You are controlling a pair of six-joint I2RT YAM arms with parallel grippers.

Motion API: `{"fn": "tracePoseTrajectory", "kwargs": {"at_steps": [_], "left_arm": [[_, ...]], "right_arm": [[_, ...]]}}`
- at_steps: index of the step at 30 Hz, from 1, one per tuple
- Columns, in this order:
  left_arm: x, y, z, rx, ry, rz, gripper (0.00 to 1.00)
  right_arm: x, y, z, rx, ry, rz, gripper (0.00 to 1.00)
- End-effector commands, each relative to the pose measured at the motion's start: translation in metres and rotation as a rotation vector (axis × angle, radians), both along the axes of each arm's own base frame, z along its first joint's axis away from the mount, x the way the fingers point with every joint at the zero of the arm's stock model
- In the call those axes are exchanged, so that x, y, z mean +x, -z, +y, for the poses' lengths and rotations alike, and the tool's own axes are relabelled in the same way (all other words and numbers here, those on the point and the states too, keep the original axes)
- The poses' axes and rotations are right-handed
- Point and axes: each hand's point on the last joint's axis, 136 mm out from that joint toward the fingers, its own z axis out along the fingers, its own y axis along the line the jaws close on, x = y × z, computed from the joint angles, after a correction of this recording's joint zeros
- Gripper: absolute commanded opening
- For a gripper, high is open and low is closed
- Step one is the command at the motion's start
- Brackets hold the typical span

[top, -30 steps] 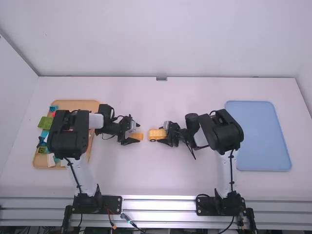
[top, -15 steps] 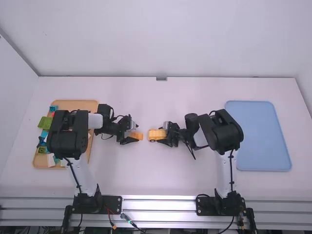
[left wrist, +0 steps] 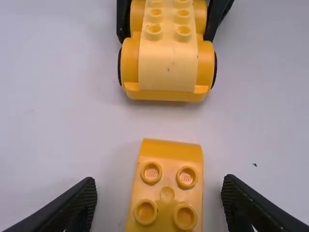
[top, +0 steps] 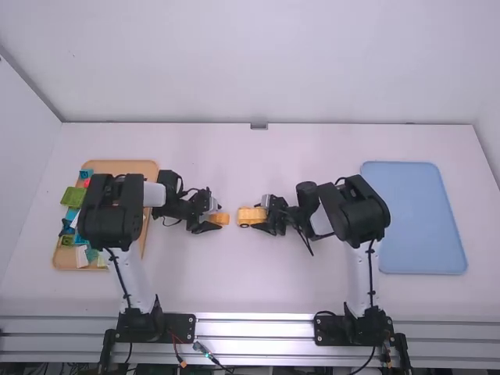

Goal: Assemble lego blocks to make yellow taxi

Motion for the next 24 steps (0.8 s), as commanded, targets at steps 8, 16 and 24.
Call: {"fn": "tracePoseTrajectory", "kwargs": {"at_steps": [8, 16, 24], "left_arm": [[-0.0045, 0.0010, -0.0028, -0.037, 0.009, 0.008, 0.60], [-0.0046, 0.0010, -0.0046, -0.037, 0.014, 0.004, 0.50], [-0.0057, 0.0017, -0.0044, -0.037, 0.013, 0.007, 0.36]], "right_arm": [[-0.0035, 0.0077, -0.0043, 0.000, 0.011, 0.052, 0.56], [-0.0040, 0.0076, -0.0035, 0.000, 0.009, 0.051, 0.56], [-0.0039, 0.0077, -0.0038, 0.000, 0.010, 0.051, 0.56]]}}
